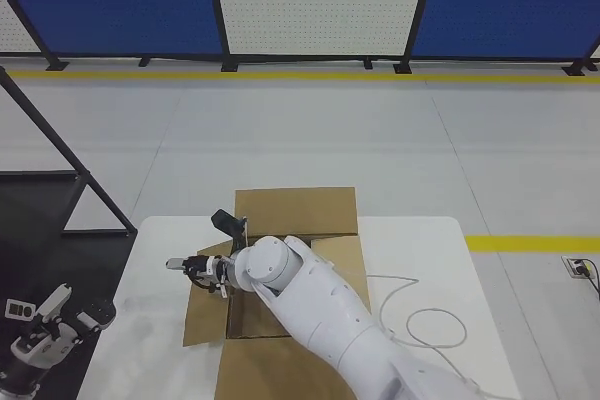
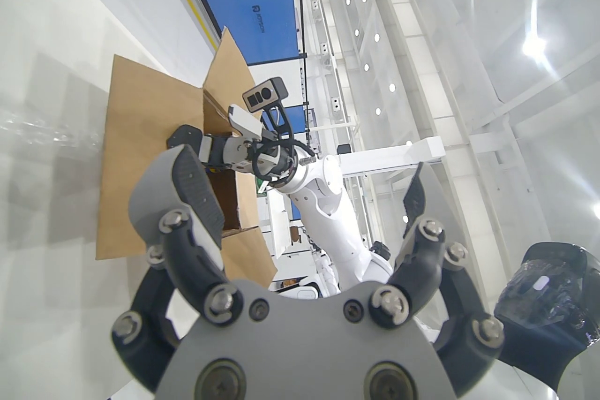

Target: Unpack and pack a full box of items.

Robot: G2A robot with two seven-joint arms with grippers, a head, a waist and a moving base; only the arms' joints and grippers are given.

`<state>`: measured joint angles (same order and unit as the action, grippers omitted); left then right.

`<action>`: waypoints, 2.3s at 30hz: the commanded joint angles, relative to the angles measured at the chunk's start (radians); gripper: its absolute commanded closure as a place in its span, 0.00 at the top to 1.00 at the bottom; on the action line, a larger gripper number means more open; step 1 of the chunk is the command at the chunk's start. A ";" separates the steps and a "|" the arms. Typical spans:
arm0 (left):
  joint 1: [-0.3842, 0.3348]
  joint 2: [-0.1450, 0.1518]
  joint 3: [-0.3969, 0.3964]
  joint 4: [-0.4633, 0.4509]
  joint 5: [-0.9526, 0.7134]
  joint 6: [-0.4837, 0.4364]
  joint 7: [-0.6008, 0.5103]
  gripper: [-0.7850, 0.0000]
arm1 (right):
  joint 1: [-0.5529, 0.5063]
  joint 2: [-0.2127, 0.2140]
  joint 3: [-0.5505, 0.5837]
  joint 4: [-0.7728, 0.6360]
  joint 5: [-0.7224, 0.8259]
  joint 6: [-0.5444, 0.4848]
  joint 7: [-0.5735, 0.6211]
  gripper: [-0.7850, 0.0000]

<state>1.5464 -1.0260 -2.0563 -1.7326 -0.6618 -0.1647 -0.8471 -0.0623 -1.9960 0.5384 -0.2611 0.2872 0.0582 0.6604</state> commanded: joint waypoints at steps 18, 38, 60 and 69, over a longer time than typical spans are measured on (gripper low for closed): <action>0.018 -0.015 -0.011 -0.057 -0.098 -0.083 0.112 1.00 | 0.029 0.045 0.110 -0.046 0.004 -0.207 0.023 1.00; -0.006 -0.015 -0.022 -0.180 -0.206 0.024 0.026 1.00 | -0.139 0.242 0.345 -0.313 -0.046 -0.393 0.146 1.00; -0.376 0.035 0.376 -0.189 0.181 0.285 -0.181 1.00 | -0.949 0.482 0.850 -1.465 -0.346 -0.101 0.178 1.00; -0.397 0.037 0.409 -0.192 0.231 0.291 -0.197 1.00 | -0.994 0.491 0.895 -1.525 -0.396 0.008 0.099 1.00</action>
<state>1.1496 -0.9889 -1.6475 -1.9246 -0.4314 0.1262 -1.0445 -1.0562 -1.5049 1.4331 -1.7857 -0.1084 0.0704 0.7600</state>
